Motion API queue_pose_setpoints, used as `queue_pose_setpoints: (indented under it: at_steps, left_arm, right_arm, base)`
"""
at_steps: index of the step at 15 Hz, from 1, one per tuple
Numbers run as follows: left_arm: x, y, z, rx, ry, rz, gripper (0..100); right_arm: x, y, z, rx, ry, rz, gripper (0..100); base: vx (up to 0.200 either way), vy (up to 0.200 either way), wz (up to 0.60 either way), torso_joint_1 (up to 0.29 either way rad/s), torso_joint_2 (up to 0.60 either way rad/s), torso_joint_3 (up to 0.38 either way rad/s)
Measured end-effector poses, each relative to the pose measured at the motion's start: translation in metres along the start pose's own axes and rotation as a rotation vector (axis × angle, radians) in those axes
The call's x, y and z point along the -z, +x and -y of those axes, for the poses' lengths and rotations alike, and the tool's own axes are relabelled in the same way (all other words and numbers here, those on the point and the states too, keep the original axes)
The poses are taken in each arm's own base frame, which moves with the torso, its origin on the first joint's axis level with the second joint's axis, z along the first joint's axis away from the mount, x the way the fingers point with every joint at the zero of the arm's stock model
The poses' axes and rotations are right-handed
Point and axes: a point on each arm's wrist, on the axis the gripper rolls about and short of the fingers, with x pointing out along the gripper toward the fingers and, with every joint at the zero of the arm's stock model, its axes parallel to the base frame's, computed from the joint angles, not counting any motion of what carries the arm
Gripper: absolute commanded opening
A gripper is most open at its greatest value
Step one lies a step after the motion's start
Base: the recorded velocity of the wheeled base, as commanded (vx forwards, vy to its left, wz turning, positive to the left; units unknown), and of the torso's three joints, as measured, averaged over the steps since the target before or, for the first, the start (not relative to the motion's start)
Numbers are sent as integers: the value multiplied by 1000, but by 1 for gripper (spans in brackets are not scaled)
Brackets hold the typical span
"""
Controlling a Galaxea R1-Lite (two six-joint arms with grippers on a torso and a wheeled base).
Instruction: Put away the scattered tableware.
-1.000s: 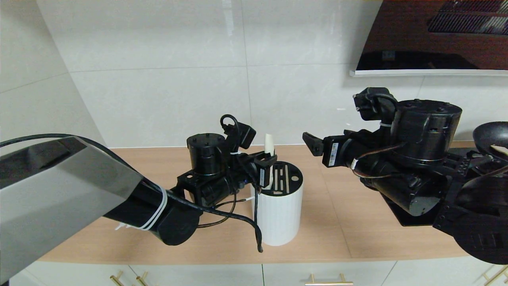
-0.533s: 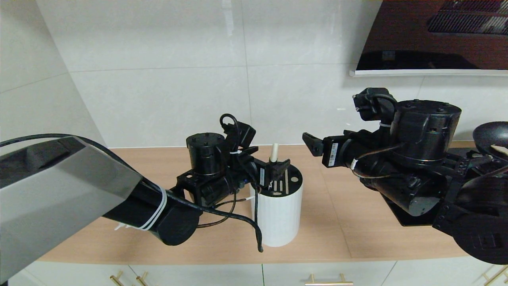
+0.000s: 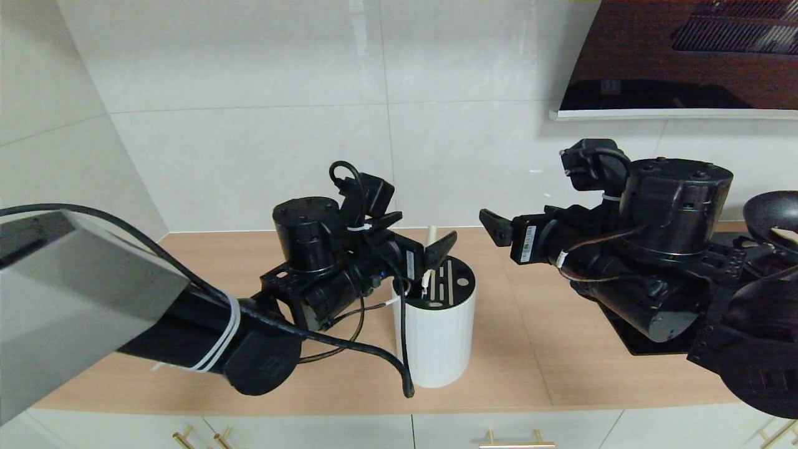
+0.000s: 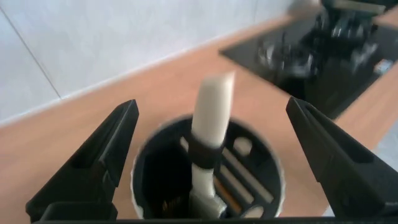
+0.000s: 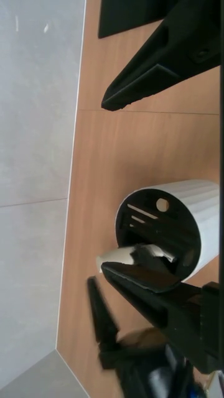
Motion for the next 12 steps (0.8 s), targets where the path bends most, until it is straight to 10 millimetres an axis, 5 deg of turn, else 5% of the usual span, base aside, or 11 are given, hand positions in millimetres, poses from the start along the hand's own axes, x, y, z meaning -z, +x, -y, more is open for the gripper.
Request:
queue_pose_setpoints:
  at_steps: [5, 8, 12]
  left_arm:
    - [-55, -69, 6, -63, -3, 125, 100]
    - [-85, -134, 6, -119, -3, 221, 100]
    - [-98, -235, 3, -226, 1, 278, 100]
  right_arm:
    - [-26, -39, 25, 32, 27, 72, 100]
    - [-37, -81, 59, 102, 43, 129, 100]
    - [-37, -161, 102, 185, 45, 241, 100]
  base:
    - [0, 0, 0, 0, 0, 0]
    - [0, 0, 0, 0, 0, 0]
    - [0, 0, 0, 0, 0, 0]
